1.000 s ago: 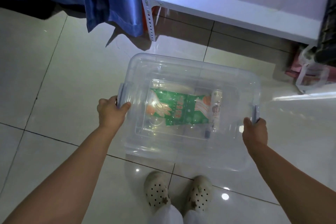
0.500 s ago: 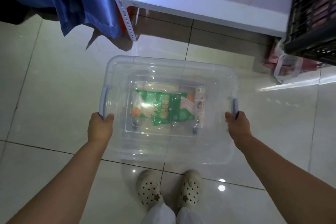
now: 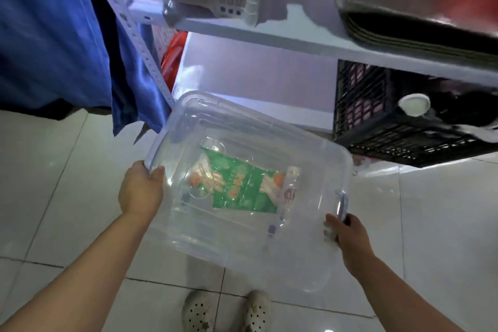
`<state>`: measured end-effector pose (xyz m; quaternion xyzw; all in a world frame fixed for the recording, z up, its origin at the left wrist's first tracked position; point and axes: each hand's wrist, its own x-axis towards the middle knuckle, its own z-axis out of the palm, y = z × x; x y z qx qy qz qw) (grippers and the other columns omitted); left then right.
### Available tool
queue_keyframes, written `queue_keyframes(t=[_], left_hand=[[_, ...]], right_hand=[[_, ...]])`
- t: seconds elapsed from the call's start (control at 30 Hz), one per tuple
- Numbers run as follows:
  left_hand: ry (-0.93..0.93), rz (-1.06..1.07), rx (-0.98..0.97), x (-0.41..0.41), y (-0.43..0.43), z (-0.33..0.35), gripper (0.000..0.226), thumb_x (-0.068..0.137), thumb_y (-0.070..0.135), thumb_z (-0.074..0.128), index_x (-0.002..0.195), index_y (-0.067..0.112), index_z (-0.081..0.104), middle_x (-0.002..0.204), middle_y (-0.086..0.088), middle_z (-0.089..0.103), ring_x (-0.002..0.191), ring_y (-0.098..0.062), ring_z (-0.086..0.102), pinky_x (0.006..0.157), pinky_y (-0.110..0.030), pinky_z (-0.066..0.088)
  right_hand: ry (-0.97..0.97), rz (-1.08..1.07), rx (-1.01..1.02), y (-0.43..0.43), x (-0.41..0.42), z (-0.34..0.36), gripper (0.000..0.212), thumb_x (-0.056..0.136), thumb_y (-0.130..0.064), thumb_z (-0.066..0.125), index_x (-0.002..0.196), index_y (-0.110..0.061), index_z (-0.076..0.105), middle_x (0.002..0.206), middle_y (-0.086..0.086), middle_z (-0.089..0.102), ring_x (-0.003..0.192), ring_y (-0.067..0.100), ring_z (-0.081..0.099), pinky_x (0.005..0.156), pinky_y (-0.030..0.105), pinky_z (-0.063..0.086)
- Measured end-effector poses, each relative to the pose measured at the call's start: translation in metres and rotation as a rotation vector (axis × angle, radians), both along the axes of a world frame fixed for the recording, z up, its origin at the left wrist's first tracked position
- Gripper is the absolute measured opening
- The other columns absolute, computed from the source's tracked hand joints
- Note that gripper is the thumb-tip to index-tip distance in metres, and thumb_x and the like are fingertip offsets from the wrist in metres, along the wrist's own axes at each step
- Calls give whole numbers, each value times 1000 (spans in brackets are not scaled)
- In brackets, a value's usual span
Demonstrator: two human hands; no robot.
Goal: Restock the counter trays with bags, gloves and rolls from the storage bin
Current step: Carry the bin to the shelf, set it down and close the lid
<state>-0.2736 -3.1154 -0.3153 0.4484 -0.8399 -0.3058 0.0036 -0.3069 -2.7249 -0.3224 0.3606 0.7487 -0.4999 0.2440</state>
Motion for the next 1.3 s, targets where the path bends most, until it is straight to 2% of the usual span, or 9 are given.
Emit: queue_keyframes(t=[0.2, 0.37, 0.6, 0.73, 0.87, 1.0, 1.17, 1.23, 1.3], left_hand=[[-26, -155, 32, -84, -11, 59, 30, 91, 30, 45, 98, 2, 54, 95, -21, 59, 82, -38, 53, 69, -38, 37], [-50, -327, 47, -143, -17, 71, 20, 88, 21, 44, 103, 12, 52, 104, -22, 61, 83, -37, 53, 71, -40, 41], [118, -484, -120, -152, -13, 84, 46, 77, 18, 60, 122, 12, 48, 113, -16, 60, 104, -38, 53, 87, -53, 47], [58, -436, 122, -136, -8, 74, 54, 75, 19, 68, 122, 5, 45, 117, -16, 54, 109, -35, 50, 90, -52, 44], [33, -372, 510, -125, 3, 64, 61, 82, 20, 67, 134, 11, 37, 124, -4, 52, 111, -19, 52, 89, -31, 42], [54, -233, 609, -119, 3, 66, 37, 83, 26, 65, 116, 19, 50, 86, 9, 58, 78, -7, 56, 67, -21, 41], [95, -33, 831, -119, -15, 70, 21, 86, 21, 62, 96, 6, 52, 82, -9, 59, 74, -22, 60, 75, -42, 54], [171, 83, 934, -129, -26, 68, 3, 89, 9, 55, 88, 6, 55, 73, -7, 64, 64, -17, 64, 64, -32, 57], [232, 137, 912, -145, -42, 63, 17, 89, 2, 52, 73, 8, 53, 65, -8, 61, 54, -14, 63, 58, -22, 58]], right_hand=[[-26, -211, -317, 6, -32, 57, 33, 82, 4, 63, 112, 6, 50, 101, 24, 59, 81, 31, 59, 82, 47, 51], [24, -389, -364, 1, -46, 67, 13, 83, 7, 59, 95, 6, 55, 96, 22, 64, 84, 32, 63, 75, 41, 54], [54, -569, -407, -42, -61, 62, 13, 82, 7, 57, 93, 0, 57, 86, 16, 61, 75, 27, 60, 79, 43, 52], [52, -605, -408, -75, -72, 61, 10, 82, 4, 57, 87, -5, 54, 79, 12, 57, 69, 25, 57, 63, 36, 48], [48, -682, -430, -122, -88, 62, 14, 80, 1, 61, 75, -10, 53, 68, 7, 51, 59, 19, 52, 52, 30, 44], [62, -814, -486, -182, -105, 64, 13, 78, 2, 64, 75, -8, 55, 72, 10, 58, 62, 22, 57, 56, 33, 49], [97, -889, -653, -258, -128, 63, 11, 81, 2, 65, 87, -6, 60, 81, 11, 64, 66, 19, 62, 61, 33, 58], [107, -829, -727, -280, -136, 61, 13, 84, 3, 61, 91, -7, 60, 84, 11, 64, 71, 19, 62, 75, 36, 56], [88, -694, -740, -295, -142, 60, 18, 85, 9, 54, 88, -9, 59, 81, 10, 62, 71, 18, 59, 74, 31, 52]])
